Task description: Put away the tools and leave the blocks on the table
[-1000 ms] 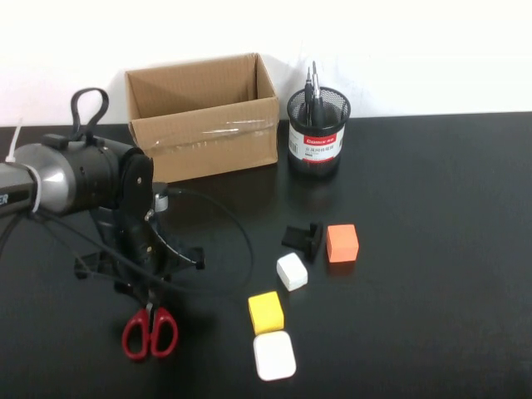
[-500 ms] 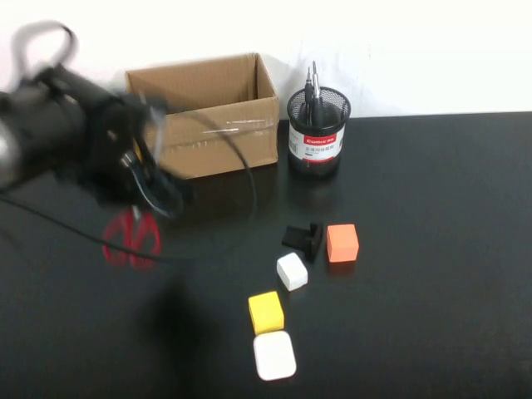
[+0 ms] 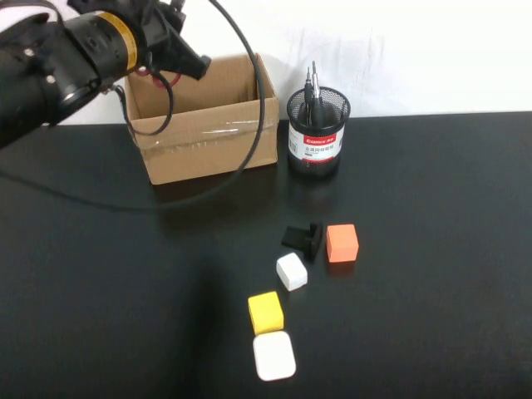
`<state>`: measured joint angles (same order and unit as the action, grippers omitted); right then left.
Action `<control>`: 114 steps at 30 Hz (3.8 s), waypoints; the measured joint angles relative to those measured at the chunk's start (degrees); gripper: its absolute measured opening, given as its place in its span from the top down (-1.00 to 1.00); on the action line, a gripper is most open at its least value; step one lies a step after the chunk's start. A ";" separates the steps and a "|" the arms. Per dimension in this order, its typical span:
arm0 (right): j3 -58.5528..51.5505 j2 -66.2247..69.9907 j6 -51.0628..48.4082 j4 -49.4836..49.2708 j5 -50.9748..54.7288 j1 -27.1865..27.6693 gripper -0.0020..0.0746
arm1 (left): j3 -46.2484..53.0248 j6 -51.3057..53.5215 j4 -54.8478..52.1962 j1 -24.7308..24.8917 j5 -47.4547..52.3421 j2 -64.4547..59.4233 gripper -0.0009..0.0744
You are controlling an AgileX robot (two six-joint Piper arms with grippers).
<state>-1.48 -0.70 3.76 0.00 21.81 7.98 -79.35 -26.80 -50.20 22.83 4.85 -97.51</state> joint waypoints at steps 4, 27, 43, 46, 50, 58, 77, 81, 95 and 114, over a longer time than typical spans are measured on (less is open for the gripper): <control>0.00 0.00 0.00 0.00 0.00 0.00 0.97 | -4.22 -6.81 -1.22 -3.31 -5.46 -6.59 0.74; 0.00 0.00 0.00 0.00 0.00 0.00 0.97 | -9.55 -9.60 -4.62 -3.65 3.33 -8.54 0.46; 0.00 0.00 0.00 0.00 0.00 0.00 0.97 | 3.82 28.57 25.32 -3.18 29.07 24.24 0.98; 0.00 0.00 0.00 0.00 0.00 0.00 0.97 | 8.88 39.55 33.78 -3.18 35.59 29.63 0.98; 0.00 0.00 0.00 0.00 0.00 0.00 0.97 | 15.10 50.42 49.41 -3.18 42.72 36.82 0.98; 0.00 0.00 0.00 0.00 0.00 0.00 0.97 | 28.23 59.56 69.60 -3.18 43.41 58.67 0.98; 0.00 0.00 0.00 0.00 0.00 0.00 0.97 | 41.97 54.95 74.13 -3.18 48.97 71.58 0.98; 0.00 0.00 0.00 0.00 0.00 0.00 0.97 | 42.35 54.83 73.05 -2.90 48.69 71.58 0.98; 0.00 0.00 0.00 0.00 0.00 0.00 0.97 | 58.15 51.33 66.62 -1.58 12.63 77.41 0.98; 0.00 -0.05 0.00 0.00 0.00 0.09 0.97 | 80.90 21.16 44.88 -11.33 15.05 97.96 0.98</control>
<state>-1.48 -0.76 3.76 0.00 21.81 8.07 1.55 -5.64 -5.32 11.50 19.90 0.45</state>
